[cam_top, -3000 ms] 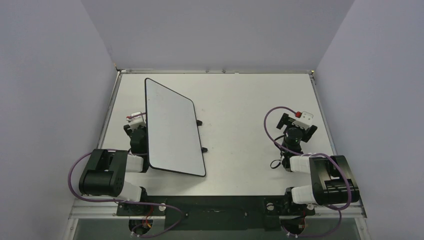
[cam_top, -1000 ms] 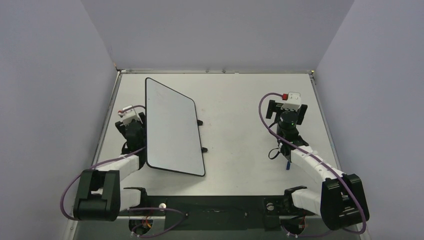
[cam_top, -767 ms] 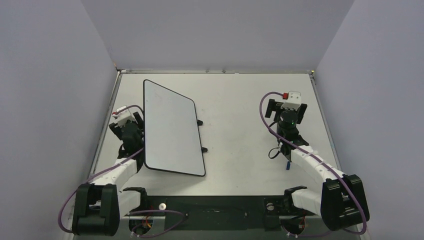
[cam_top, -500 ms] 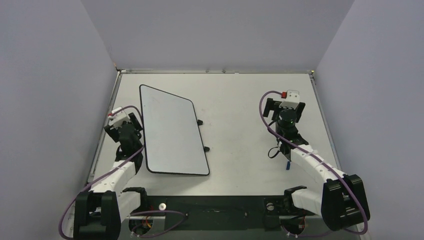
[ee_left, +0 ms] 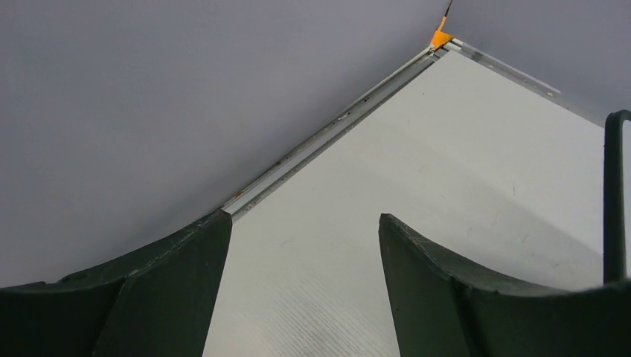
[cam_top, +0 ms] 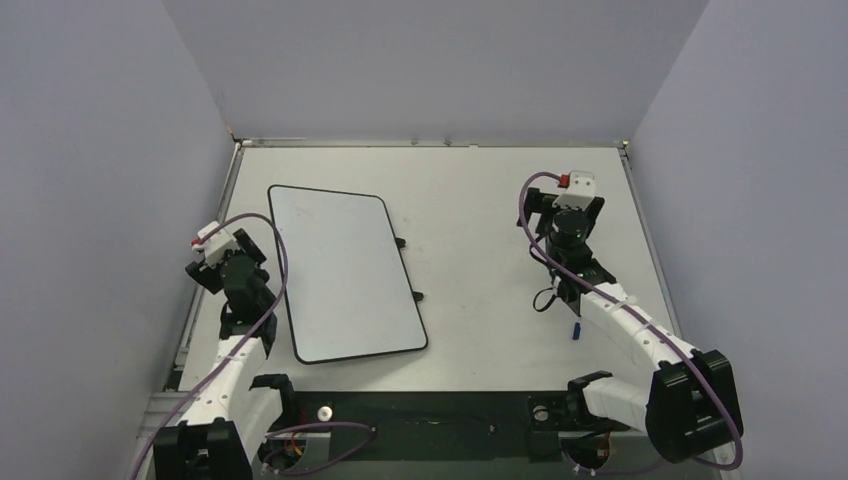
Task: Write a sentence on the whiteboard
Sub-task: Pick up the whiteboard marker from the center of the board.
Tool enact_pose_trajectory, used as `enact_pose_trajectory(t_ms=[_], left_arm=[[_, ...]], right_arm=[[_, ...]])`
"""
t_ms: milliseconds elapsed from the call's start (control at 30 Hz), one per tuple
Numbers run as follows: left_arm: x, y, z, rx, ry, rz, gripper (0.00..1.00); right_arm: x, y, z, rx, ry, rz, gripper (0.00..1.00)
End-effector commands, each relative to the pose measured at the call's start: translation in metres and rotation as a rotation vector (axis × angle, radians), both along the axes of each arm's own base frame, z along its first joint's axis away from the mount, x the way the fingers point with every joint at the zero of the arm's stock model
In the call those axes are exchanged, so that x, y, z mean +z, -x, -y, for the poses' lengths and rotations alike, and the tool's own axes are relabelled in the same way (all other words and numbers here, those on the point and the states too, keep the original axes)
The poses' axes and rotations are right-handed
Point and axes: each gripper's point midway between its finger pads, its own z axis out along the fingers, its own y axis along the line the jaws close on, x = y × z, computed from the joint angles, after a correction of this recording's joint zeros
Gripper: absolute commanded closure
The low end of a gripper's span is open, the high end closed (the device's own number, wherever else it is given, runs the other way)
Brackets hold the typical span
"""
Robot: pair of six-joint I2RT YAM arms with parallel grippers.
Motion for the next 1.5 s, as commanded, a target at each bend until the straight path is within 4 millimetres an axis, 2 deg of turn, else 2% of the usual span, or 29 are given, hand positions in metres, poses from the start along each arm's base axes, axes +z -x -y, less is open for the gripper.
enact_pose_trajectory(t_ms=[0,33,100,233,267,300,333,367,400,433,500,633,833,900,967,1100,1133,1300,1467], left_arm=[[0.036,0.006,-0.007,0.041,0.019,0.116,0.3],[0.041,0.007,-0.007,0.039,0.021,0.135,0.3],[0.058,0.012,-0.006,0.031,0.02,0.19,0.3],[0.095,0.022,-0.002,0.025,0.059,0.314,0.29],[0.095,0.022,0.0,0.024,0.079,0.31,0.29],[0.111,0.022,0.002,0.016,0.089,0.342,0.29],[0.11,0.019,0.008,-0.011,0.11,0.319,0.29],[0.126,0.018,0.012,-0.031,0.12,0.343,0.29],[0.125,0.015,0.02,-0.065,0.16,0.341,0.29],[0.136,0.015,0.025,-0.084,0.184,0.369,0.29],[0.136,0.011,0.042,-0.137,0.273,0.39,0.29],[0.131,0.005,0.073,-0.212,0.429,0.438,0.28],[0.142,0.001,0.108,-0.366,0.426,0.427,0.25],[0.146,0.004,0.112,-0.383,0.418,0.427,0.26],[0.147,0.006,0.115,-0.396,0.413,0.427,0.27],[0.145,0.009,0.116,-0.399,0.404,0.438,0.27],[0.144,0.009,0.117,-0.403,0.398,0.437,0.27],[0.141,0.011,0.118,-0.401,0.387,0.441,0.28],[0.139,0.011,0.119,-0.403,0.378,0.437,0.28]], right_arm=[[0.038,0.0,0.004,-0.061,-0.125,0.058,0.0],[0.049,-0.003,0.004,-0.075,-0.197,0.074,0.0],[0.058,-0.008,0.007,-0.06,-0.294,0.044,0.0],[0.048,-0.005,0.037,-0.14,-0.446,-0.153,0.0],[0.043,0.002,0.054,-0.205,-0.446,-0.179,0.0],[0.041,0.007,0.062,-0.245,-0.441,-0.18,0.0],[0.04,0.02,0.077,-0.315,-0.422,-0.167,0.0],[0.04,0.026,0.083,-0.344,-0.411,-0.157,0.0],[0.037,0.041,0.095,-0.412,-0.395,-0.147,0.0],[0.035,0.05,0.106,-0.476,-0.381,-0.141,0.0],[0.02,0.069,0.112,-0.529,-0.358,-0.204,0.0],[-0.027,0.09,0.117,-0.606,-0.331,-0.335,0.0],[-0.083,0.105,0.114,-0.639,-0.322,-0.506,0.0],[-0.098,0.11,0.113,-0.65,-0.319,-0.547,0.0],[-0.11,0.115,0.113,-0.662,-0.31,-0.583,0.05],[-0.127,0.123,0.113,-0.67,-0.291,-0.639,0.13],[-0.133,0.125,0.113,-0.673,-0.284,-0.658,0.18],[-0.154,0.133,0.118,-0.692,-0.27,-0.726,0.23],[-0.171,0.13,0.113,-0.656,-0.279,-0.782,0.39]])
